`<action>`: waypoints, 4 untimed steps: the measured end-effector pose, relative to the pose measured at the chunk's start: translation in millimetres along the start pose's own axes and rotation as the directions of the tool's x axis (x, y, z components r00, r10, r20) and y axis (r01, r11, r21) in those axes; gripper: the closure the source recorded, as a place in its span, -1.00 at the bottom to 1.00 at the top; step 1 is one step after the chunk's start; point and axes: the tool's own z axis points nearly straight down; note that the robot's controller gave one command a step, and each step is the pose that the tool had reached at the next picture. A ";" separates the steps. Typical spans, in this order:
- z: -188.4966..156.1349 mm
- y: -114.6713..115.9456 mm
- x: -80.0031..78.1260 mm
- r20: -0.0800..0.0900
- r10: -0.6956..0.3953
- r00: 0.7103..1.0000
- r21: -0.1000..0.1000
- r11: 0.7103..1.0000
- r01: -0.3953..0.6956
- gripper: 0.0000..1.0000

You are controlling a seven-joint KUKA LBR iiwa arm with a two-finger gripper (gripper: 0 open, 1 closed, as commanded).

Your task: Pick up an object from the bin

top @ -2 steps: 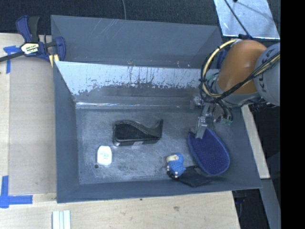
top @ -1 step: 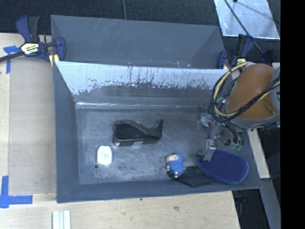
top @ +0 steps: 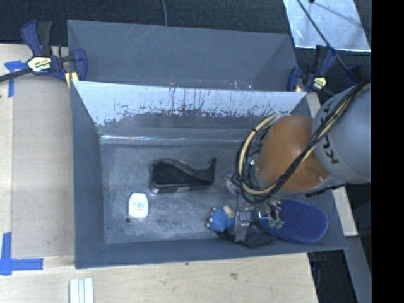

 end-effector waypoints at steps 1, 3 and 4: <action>-0.7 -3.7 -1.0 0.003 0.005 1.000 0.003 1.000 -0.005 1.00; -206.0 31.4 -56.7 0.002 0.009 1.000 0.003 1.000 -0.009 -1.00; -27.0 64.1 -49.3 -0.005 -0.024 1.000 0.002 1.000 0.024 -1.00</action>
Offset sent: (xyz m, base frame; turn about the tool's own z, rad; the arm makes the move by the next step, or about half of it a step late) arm 0.0000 0.0000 0.0000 0.0000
